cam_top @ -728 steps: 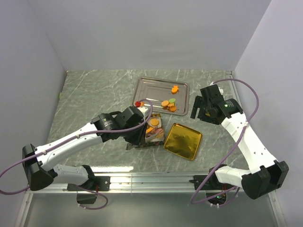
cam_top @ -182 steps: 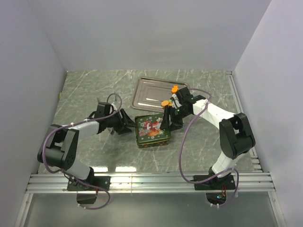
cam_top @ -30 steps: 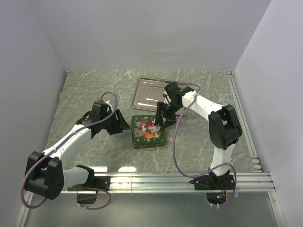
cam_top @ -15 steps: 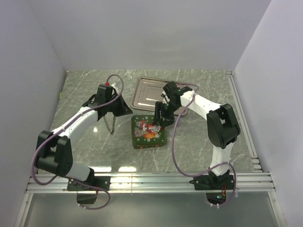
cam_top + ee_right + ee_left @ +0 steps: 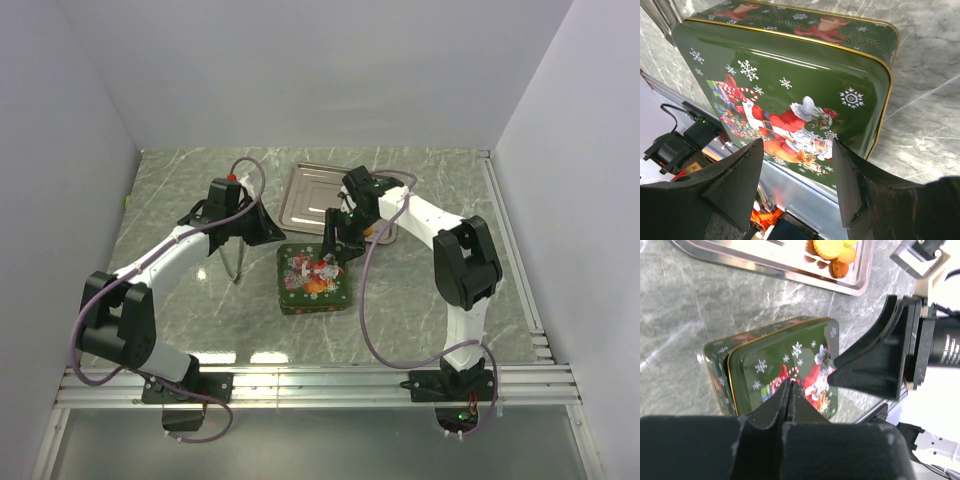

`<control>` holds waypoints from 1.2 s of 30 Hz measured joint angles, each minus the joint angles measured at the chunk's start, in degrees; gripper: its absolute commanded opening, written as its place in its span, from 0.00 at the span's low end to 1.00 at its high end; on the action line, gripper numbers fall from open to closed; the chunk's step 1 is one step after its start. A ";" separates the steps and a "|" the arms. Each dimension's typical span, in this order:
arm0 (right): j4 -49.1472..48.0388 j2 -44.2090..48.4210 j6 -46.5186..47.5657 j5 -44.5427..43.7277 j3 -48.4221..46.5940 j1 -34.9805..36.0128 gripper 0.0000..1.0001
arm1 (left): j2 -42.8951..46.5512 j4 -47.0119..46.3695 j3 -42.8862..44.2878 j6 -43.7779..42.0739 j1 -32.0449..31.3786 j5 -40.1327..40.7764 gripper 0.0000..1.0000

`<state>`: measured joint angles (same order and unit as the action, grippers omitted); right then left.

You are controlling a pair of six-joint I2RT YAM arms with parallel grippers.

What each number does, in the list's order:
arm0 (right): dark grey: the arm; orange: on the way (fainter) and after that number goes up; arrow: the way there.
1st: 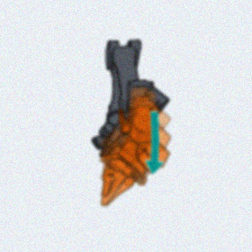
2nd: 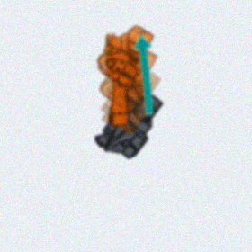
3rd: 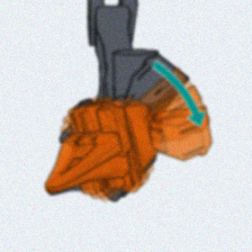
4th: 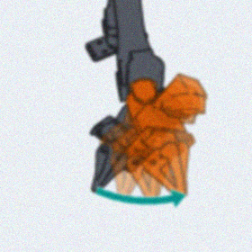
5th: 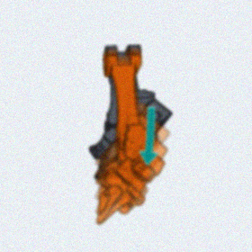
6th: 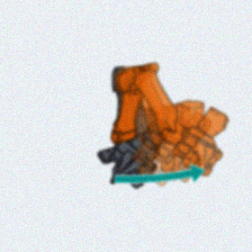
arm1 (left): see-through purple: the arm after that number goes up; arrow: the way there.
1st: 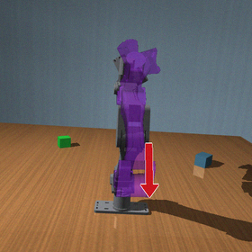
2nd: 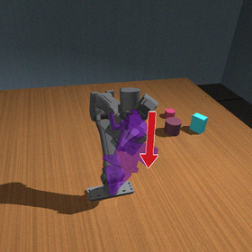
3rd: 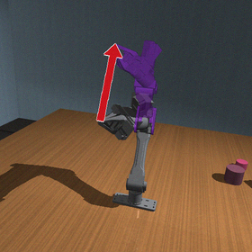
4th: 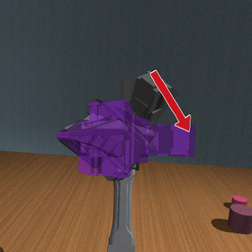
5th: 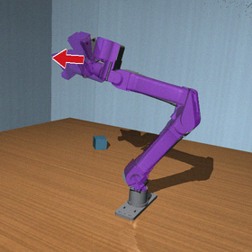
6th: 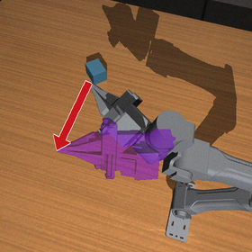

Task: Pack the cookies

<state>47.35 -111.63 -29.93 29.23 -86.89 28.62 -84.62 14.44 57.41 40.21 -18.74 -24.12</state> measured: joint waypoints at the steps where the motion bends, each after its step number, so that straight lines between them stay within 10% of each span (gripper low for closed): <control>1: 0.11 0.26 0.04 -0.15 0.00 -0.28 0.64 | 0.61 0.11 -0.22 0.04 0.00 0.02 0.01; 15: -2.47 10.16 0.83 -2.38 10.84 -6.64 0.63 | 7.19 3.48 -4.33 0.98 0.11 9.31 0.03; 23: -4.83 4.92 -0.02 -2.29 12.66 -6.60 0.45 | 7.10 8.37 -7.52 1.90 0.17 15.91 0.08; 36: -5.46 2.84 -1.51 -0.39 9.79 -5.18 0.37 | -4.00 6.34 -11.30 2.80 0.13 15.61 0.04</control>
<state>41.89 -108.79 -31.44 28.84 -77.10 23.44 -88.62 20.78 46.11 43.00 -18.61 -8.51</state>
